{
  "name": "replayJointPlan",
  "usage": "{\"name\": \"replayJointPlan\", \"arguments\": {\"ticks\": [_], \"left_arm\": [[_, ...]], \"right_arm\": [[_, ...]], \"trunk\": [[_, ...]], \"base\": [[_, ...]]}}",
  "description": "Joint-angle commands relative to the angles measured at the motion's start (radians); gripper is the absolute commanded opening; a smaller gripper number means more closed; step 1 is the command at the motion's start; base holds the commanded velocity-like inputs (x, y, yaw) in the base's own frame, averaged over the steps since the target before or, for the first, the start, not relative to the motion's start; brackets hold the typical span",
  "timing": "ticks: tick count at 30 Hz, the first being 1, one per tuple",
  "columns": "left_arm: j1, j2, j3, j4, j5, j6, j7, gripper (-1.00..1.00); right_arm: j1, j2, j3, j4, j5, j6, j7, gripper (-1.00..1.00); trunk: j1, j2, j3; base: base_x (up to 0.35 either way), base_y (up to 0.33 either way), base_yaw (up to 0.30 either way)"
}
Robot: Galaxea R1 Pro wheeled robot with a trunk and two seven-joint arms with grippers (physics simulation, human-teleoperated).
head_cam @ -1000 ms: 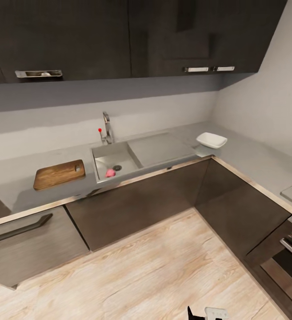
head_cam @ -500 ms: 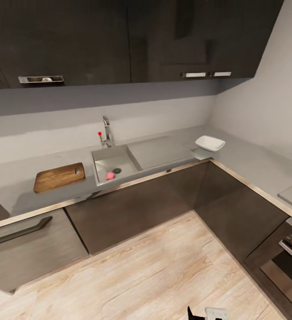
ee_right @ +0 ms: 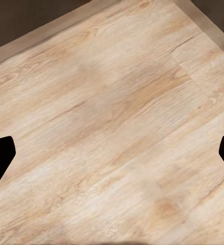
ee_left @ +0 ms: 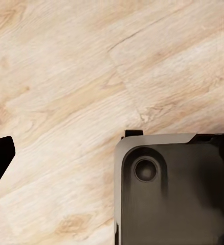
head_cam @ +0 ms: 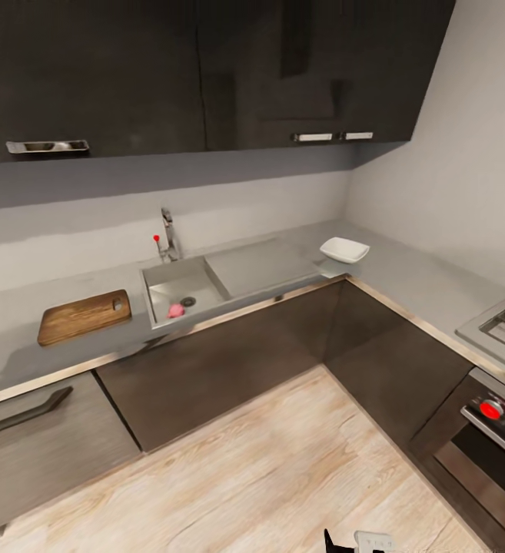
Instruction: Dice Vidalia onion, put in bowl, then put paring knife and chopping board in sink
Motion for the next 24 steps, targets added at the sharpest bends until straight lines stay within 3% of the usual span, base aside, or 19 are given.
{"name": "replayJointPlan", "arguments": {"ticks": [1,24], "left_arm": [[0.000,0.000,0.000,0.000,0.001,-0.003,0.001,1.00],[0.000,0.000,0.000,0.001,0.001,-0.001,0.001,1.00]], "right_arm": [[-0.001,0.000,0.004,0.001,-0.008,-0.003,0.000,1.00],[-0.001,0.000,0.004,0.001,-0.008,-0.003,-0.001,1.00]], "trunk": [[0.001,-0.002,0.000],[0.001,-0.002,0.032]], "base": [[0.000,0.000,-0.171],[0.000,0.000,-0.172]]}}
